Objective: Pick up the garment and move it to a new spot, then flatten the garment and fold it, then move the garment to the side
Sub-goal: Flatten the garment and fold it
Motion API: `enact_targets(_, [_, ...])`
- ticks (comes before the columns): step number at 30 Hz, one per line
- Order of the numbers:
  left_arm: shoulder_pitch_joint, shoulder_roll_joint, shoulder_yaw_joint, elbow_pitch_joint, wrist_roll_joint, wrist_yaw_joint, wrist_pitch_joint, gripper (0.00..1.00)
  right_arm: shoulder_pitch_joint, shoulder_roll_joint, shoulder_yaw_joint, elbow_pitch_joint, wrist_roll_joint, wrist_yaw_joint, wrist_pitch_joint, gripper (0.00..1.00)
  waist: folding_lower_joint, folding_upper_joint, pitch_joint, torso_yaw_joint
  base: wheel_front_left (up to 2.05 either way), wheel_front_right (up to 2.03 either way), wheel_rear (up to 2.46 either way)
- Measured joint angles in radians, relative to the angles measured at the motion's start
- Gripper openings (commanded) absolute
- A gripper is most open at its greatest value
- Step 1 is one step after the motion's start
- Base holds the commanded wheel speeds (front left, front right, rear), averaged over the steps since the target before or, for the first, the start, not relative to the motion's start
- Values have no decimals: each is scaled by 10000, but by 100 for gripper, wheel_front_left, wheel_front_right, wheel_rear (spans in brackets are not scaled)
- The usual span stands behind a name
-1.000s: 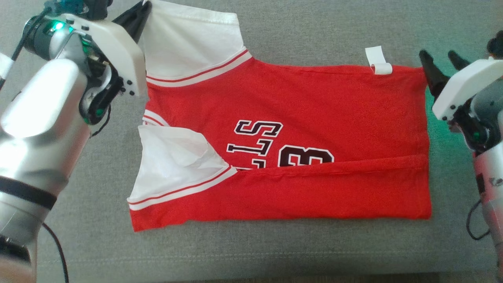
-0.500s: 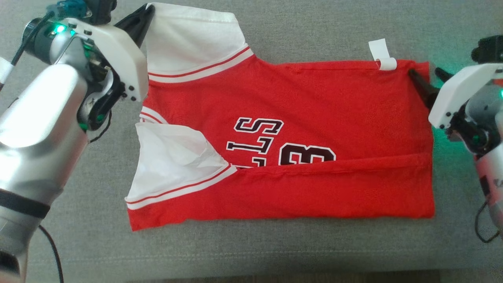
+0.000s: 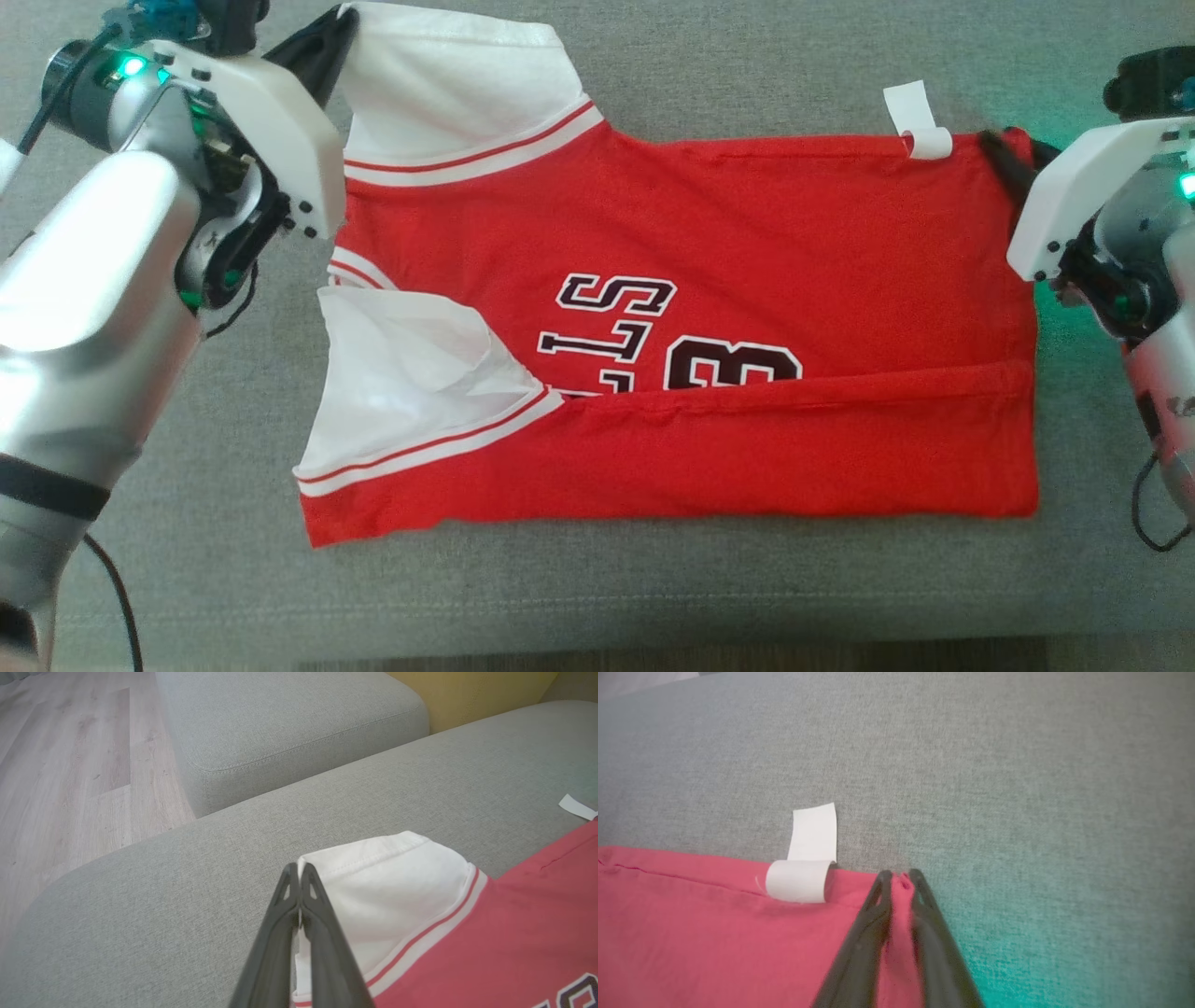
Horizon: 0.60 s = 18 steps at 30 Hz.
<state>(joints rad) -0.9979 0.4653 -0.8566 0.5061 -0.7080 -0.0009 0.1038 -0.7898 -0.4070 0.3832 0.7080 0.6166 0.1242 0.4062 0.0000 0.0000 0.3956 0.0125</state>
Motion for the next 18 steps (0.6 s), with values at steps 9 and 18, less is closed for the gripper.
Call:
enact_targets(9, [-234,65,222,525,2,190,-483,0,-706,-58,232,56,159,0,-1398,0,0,0,107,-96,0,0,0])
enact_targets(18, [-1409,-188,453,1595,132,255,-1166,0,-2046,130,280,859,119,0,-2765,0,0,0,445,-147,0,0,0])
